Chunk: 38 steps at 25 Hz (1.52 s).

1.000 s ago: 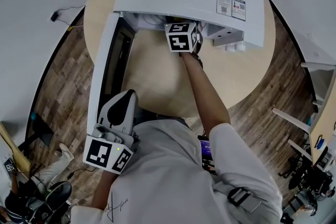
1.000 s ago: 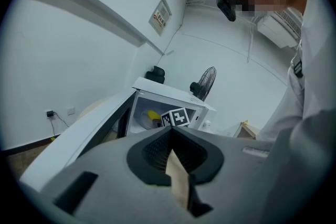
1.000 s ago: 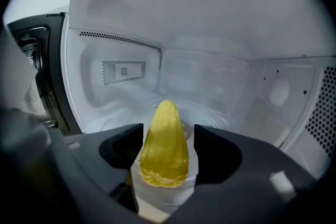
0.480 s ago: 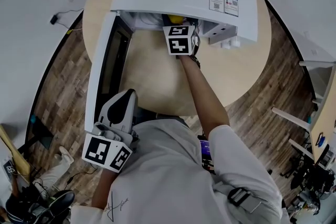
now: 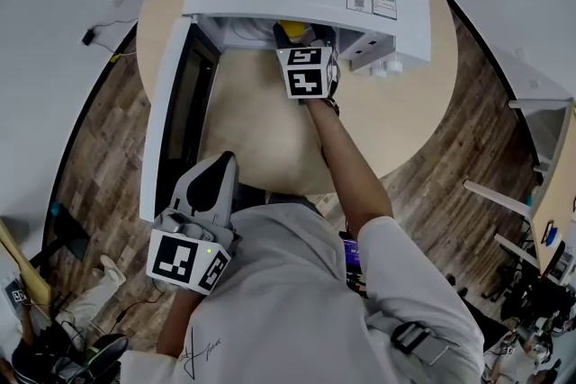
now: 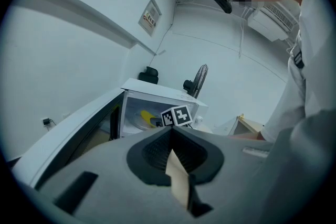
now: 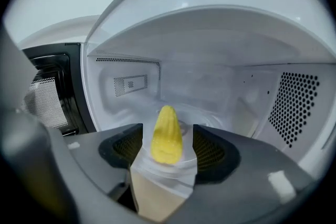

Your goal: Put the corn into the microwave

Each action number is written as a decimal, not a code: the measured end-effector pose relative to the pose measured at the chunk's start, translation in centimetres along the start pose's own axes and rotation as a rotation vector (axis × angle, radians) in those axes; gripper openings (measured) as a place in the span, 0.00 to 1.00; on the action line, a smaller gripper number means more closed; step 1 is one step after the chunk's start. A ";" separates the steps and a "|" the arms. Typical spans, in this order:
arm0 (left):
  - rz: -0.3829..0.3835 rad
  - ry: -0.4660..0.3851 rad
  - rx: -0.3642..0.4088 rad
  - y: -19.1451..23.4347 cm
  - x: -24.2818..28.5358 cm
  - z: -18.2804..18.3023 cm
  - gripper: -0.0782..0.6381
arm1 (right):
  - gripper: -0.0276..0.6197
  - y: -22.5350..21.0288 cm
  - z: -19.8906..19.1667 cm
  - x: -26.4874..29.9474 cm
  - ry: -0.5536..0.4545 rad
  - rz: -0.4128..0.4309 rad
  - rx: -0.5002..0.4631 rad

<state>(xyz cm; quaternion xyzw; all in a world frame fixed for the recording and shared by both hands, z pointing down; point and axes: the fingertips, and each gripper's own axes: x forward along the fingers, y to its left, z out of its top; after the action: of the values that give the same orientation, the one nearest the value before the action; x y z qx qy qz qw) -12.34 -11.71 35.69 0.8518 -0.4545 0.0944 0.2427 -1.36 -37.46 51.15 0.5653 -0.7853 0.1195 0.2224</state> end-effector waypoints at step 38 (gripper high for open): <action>-0.039 -0.082 0.053 -6.5 0.1 0.0 0.10 | 0.37 -0.5 -0.8 -12.2 -0.029 0.088 0.081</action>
<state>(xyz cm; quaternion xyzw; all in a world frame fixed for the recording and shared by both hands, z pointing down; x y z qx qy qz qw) -6.90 -8.75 33.57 0.8698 -0.4447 0.0665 0.2030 2.49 -27.07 45.86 0.5405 -0.8070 0.1527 0.1825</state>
